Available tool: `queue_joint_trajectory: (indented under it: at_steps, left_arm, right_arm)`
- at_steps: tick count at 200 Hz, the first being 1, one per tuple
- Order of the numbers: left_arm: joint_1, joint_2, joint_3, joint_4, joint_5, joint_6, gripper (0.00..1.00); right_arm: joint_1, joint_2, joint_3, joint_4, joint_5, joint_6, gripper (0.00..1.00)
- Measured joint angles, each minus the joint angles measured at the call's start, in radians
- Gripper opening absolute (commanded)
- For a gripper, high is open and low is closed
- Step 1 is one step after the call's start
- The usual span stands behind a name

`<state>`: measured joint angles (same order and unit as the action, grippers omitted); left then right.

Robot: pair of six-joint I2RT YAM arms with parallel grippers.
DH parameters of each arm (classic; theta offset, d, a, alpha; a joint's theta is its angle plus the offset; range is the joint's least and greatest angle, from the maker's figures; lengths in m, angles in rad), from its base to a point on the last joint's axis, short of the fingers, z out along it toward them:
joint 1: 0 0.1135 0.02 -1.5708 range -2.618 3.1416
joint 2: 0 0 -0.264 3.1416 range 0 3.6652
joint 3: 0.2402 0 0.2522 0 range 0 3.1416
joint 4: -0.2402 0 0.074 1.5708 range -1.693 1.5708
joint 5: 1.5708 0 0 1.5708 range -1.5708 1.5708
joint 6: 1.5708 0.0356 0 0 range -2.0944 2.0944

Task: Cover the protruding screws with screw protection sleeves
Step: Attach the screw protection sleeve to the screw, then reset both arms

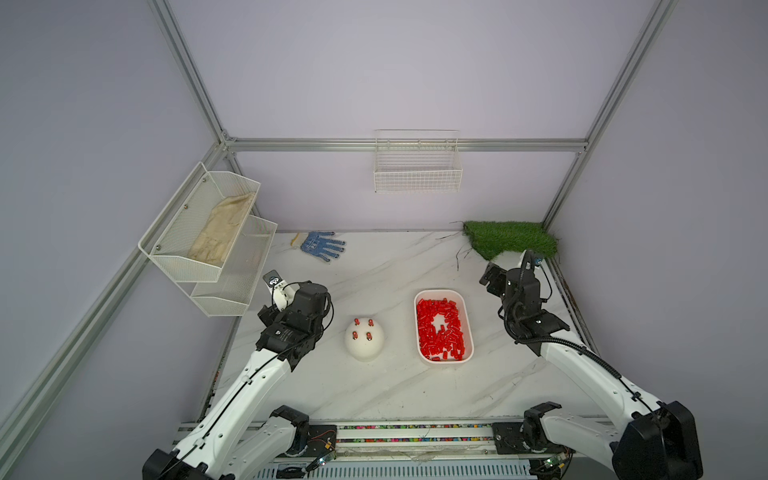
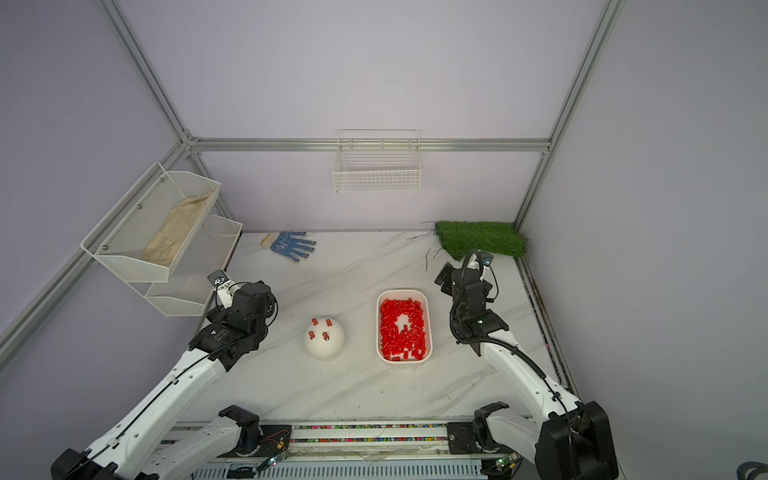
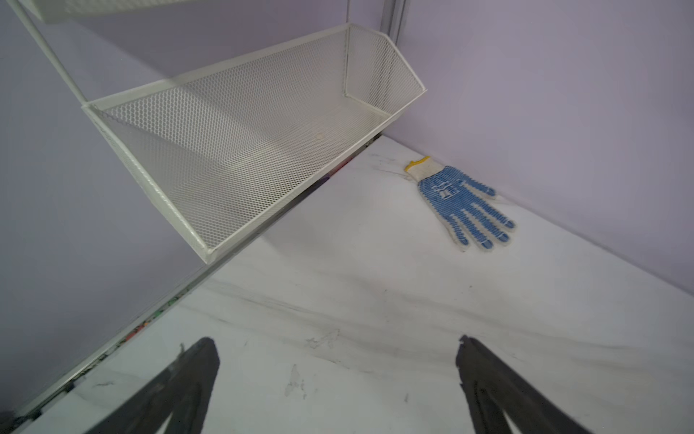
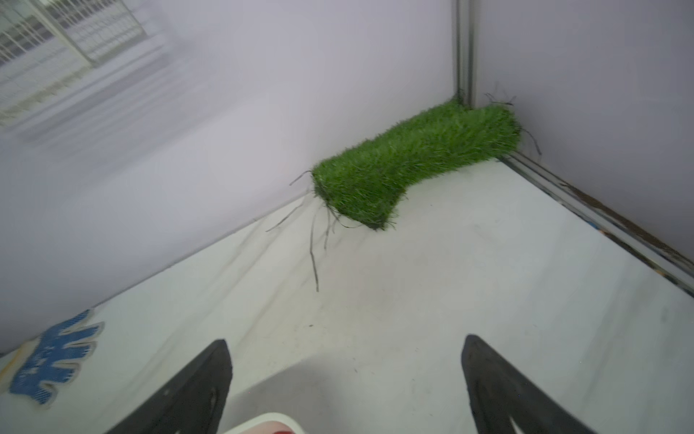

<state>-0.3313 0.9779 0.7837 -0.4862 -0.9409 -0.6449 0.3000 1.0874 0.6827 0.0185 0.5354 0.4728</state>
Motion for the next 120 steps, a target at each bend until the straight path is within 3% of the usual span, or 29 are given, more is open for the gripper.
queue_joint_trajectory:
  at_steps: [53,120]
  left_arm:
    - [0.08,0.087,-0.097,0.111,-0.074,0.09,1.0]
    - [0.109,0.01,-0.258,0.319,-0.106,0.203,1.0]
  right_arm:
    - [-0.019,-0.086,-0.119,0.082,0.151,-0.089,0.97]
    - [-0.031,-0.02,-0.149,0.204,0.179,-0.163,0.97]
